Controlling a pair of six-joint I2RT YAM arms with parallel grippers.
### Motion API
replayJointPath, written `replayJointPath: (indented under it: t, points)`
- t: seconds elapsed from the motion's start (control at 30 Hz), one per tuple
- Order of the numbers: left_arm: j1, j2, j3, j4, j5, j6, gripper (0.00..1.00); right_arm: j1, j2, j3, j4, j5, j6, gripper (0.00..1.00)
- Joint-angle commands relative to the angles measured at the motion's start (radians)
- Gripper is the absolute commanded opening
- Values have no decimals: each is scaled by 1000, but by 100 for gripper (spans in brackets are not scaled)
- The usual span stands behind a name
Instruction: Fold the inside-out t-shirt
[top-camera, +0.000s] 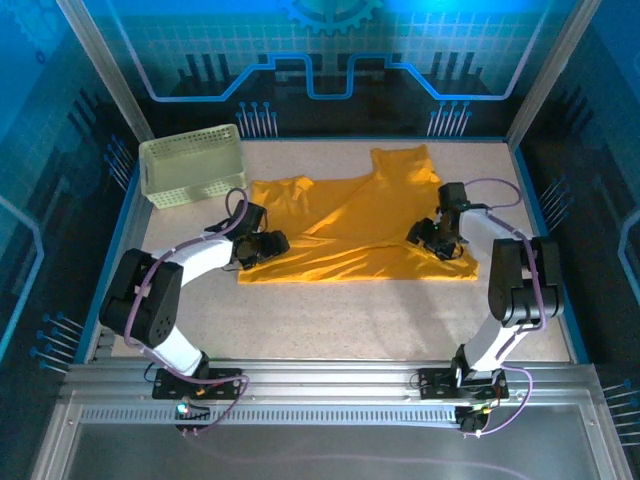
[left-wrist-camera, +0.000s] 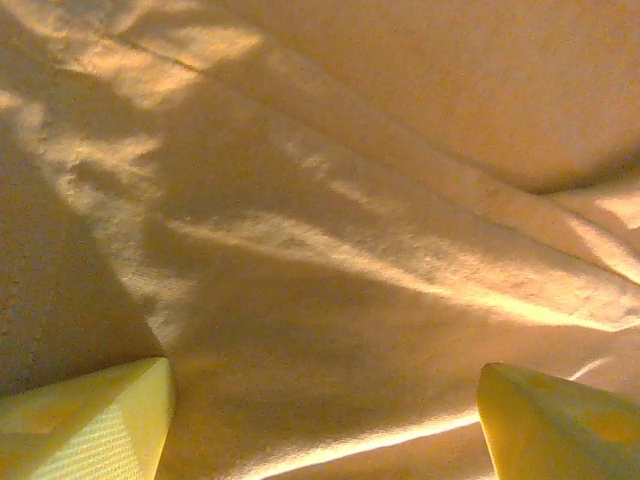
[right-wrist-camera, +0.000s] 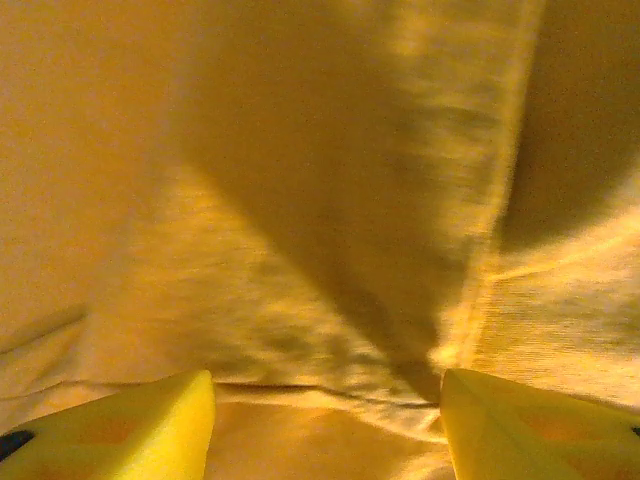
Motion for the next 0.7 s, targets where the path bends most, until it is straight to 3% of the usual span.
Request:
replayJointPath:
  t: [0.0, 0.27, 0.4, 0.53, 0.67]
  points:
    - [2, -35, -68, -8, -20, -32, 80, -82, -7, -74, 19, -1, 39, 62]
    - [-99, -255, -288, -44, -60, -186, 81, -216, -228, -293, 3, 42, 81, 63]
    - [-153, -393, -333, -79, -80, -251, 82, -228, -383, -335, -44, 71, 85, 63]
    - [-151, -447, -205, -134, -131, -179, 86, -193, -485, -226, -88, 103, 23, 63]
    - [-112, -289, 17, -123, -124, -77, 86, -105, -402, -9, -72, 95, -71, 64]
